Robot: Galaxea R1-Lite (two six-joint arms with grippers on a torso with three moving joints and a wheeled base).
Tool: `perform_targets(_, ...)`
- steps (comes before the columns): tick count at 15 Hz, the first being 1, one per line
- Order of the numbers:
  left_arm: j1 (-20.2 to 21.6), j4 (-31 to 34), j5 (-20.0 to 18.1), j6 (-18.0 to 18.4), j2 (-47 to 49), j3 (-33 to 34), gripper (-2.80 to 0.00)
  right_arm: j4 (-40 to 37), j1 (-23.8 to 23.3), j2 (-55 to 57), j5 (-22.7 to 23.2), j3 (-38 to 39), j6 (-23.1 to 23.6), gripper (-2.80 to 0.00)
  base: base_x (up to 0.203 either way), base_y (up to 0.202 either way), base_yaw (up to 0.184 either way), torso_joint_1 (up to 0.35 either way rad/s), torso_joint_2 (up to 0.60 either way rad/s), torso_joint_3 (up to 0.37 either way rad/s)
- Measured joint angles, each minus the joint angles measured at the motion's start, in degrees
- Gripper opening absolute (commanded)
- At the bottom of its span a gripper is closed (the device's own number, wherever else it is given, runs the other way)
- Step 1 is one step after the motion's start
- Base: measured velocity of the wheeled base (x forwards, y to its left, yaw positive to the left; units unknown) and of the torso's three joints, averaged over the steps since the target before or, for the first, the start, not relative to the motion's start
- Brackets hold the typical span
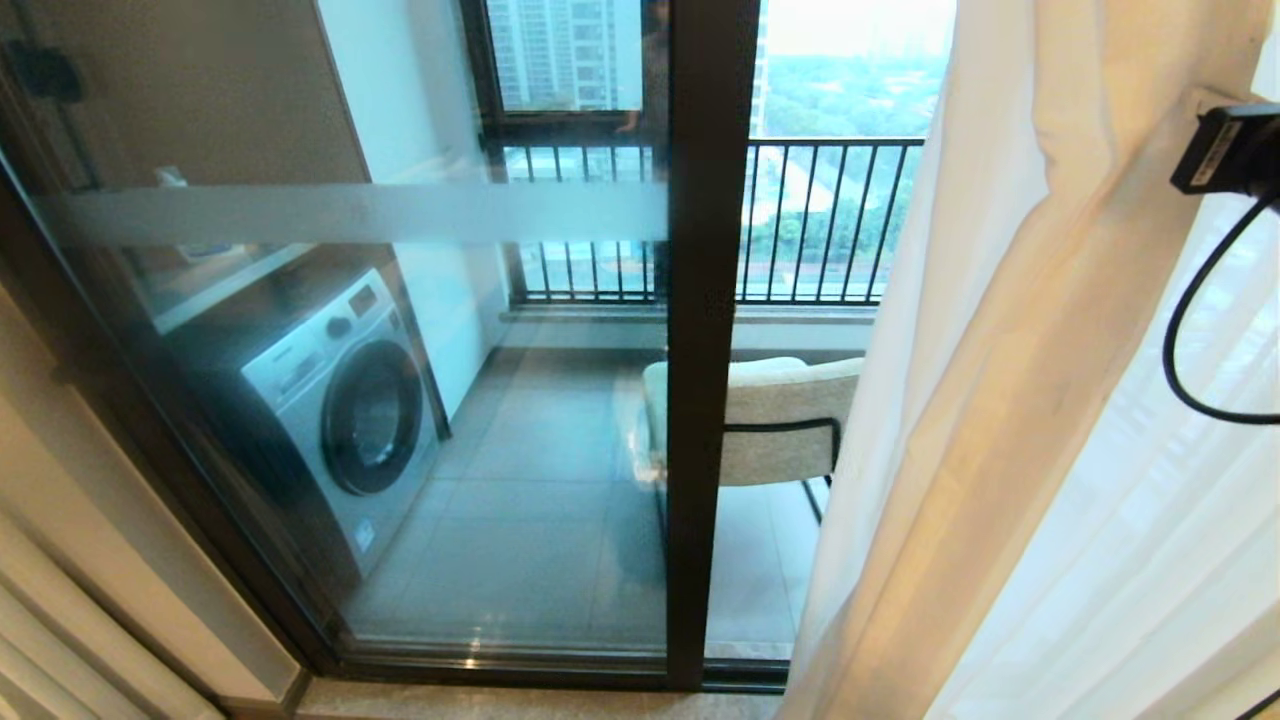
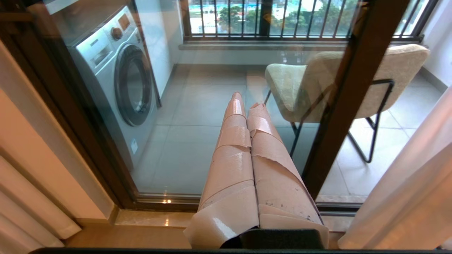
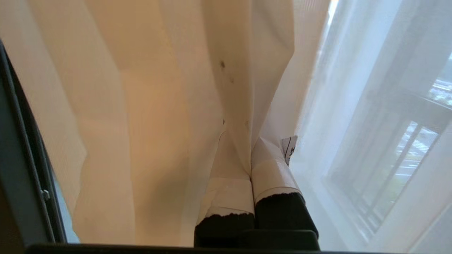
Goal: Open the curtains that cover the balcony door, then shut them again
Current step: Pull the inner curtains open on both sides
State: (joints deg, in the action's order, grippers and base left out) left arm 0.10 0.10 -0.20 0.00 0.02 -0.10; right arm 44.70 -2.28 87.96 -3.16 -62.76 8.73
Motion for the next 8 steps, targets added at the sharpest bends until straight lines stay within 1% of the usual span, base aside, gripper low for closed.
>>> perform_targets(8,0.0,0.0,0.0,0.0,0.0,0.0,-2.8,0.0,0.0,-0.2,0.0,0.0,0.0,-2.8,0.0,-0.188,0.0,0.002,0.0,0.001)
